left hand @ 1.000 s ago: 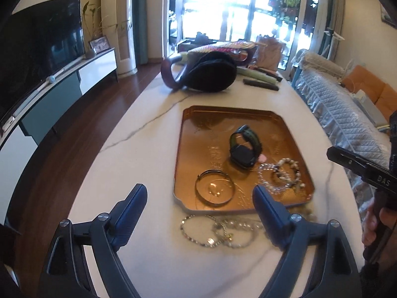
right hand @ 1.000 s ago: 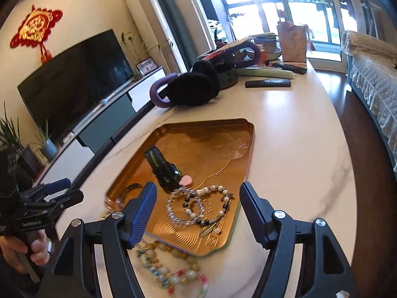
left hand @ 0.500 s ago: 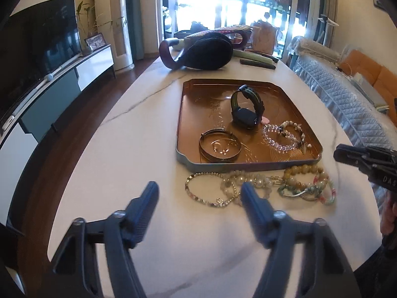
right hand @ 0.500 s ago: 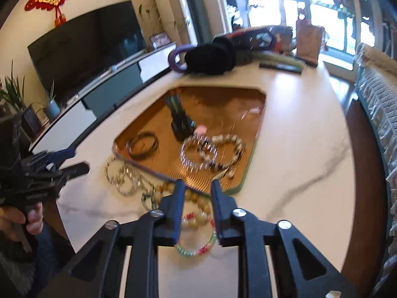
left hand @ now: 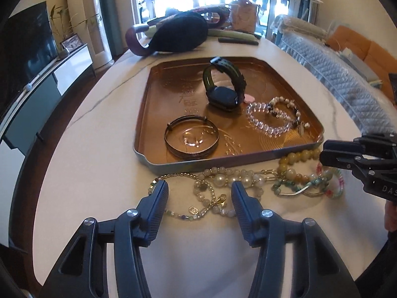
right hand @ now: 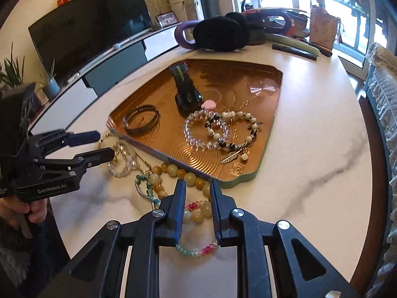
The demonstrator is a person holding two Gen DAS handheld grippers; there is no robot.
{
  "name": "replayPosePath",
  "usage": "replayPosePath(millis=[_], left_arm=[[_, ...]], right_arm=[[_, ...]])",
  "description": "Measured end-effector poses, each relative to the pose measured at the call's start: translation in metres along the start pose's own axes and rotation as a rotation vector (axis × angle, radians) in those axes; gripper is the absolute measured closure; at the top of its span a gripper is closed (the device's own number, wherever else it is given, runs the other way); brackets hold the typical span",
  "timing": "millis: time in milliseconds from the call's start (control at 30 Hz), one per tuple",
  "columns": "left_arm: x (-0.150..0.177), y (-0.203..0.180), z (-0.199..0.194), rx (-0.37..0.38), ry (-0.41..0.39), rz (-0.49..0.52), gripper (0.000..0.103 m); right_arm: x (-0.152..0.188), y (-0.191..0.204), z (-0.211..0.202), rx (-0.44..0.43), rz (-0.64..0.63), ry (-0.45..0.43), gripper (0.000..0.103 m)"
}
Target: Organize jewelry
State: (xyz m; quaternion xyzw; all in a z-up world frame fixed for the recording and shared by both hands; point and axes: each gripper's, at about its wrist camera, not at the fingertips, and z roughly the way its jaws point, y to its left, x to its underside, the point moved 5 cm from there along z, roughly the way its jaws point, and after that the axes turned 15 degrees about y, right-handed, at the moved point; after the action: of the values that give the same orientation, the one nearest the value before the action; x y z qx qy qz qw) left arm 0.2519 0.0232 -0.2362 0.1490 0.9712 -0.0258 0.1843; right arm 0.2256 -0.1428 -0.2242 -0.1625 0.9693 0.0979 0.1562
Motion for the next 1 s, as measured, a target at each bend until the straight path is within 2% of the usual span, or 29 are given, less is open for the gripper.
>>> replayPosePath(millis=[100, 200, 267, 300, 333, 367, 467, 800, 1000], left_arm=[[-0.002, 0.002, 0.009, -0.015, 0.020, -0.001, 0.053], [-0.006, 0.007, 0.010, 0.007, 0.017, -0.023, 0.057], [-0.008, 0.007, 0.010, 0.032, 0.018, -0.027, 0.065], [-0.008, 0.006, 0.009, 0.037, 0.017, -0.018, 0.084], [-0.007, 0.005, 0.009, 0.043, 0.018, -0.016, 0.092], [-0.006, 0.005, 0.009, 0.057, 0.022, -0.018, 0.092], [-0.005, 0.008, 0.007, 0.084, 0.026, -0.028, 0.093], [-0.002, 0.013, -0.026, 0.107, -0.060, -0.050, 0.095], [0.000, 0.017, -0.049, 0.203, -0.112, -0.086, 0.095]], right_arm=[[-0.001, 0.000, 0.007, 0.044, -0.030, 0.028, 0.083], [0.000, 0.000, 0.013, 0.053, -0.041, 0.041, 0.083], [0.000, 0.003, 0.014, 0.075, -0.065, 0.039, 0.083], [0.000, 0.003, 0.014, 0.078, -0.067, 0.037, 0.084], [0.000, 0.004, 0.014, 0.080, -0.070, 0.033, 0.087], [0.000, 0.004, 0.014, 0.082, -0.065, 0.027, 0.091], [-0.001, 0.007, 0.004, 0.051, -0.066, -0.006, 0.092], [-0.002, 0.025, -0.041, 0.046, -0.100, -0.146, 0.092], [-0.005, 0.021, -0.060, 0.042, -0.061, -0.221, 0.092]])
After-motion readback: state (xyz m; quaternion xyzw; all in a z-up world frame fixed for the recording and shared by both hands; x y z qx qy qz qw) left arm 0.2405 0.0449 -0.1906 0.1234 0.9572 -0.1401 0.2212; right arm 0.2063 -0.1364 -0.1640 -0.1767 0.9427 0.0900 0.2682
